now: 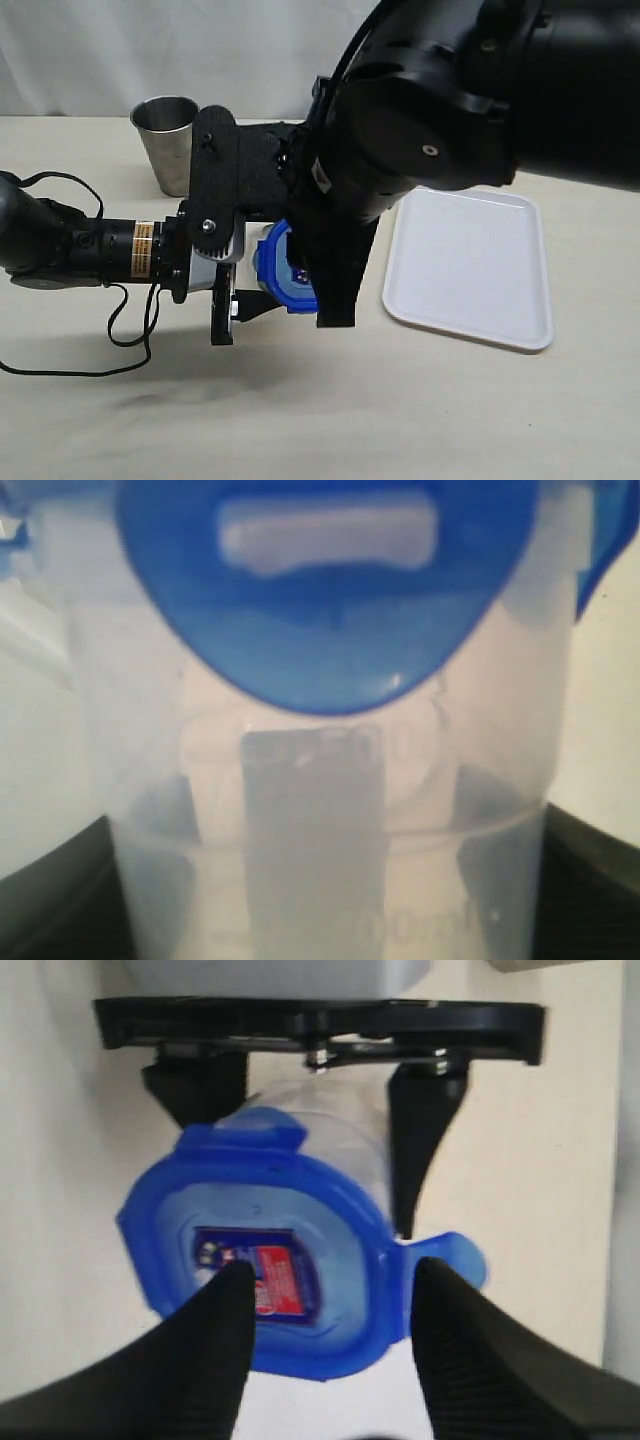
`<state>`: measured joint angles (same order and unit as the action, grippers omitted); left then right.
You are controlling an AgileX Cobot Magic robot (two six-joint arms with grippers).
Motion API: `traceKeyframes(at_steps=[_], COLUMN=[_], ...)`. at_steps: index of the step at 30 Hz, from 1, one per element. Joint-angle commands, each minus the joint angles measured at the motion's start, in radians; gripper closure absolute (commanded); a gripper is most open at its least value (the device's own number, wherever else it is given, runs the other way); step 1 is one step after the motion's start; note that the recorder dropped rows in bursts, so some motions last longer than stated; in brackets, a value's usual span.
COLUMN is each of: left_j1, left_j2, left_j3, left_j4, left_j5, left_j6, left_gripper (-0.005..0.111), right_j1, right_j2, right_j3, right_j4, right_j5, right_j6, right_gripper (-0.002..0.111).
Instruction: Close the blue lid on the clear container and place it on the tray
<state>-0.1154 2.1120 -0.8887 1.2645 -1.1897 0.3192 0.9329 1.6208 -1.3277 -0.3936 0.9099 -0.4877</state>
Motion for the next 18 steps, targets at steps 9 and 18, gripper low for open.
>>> traceKeyframes(at_steps=[9, 18], left_j1=[-0.001, -0.001], left_j2=[-0.015, -0.015], left_j3=[-0.003, -0.003], left_j4=[0.024, 0.024], left_j5=[-0.031, -0.031], left_j6=[-0.014, -0.016], left_gripper=[0.107, 0.107], right_j1=[-0.09, -0.173], right_j2=[0.006, 0.015], right_j3=[-0.027, -0.114], right_j4=[0.073, 0.45], right_j5=[0.014, 0.096], right_j6=[-0.044, -0.257], right_gripper=[0.062, 0.062])
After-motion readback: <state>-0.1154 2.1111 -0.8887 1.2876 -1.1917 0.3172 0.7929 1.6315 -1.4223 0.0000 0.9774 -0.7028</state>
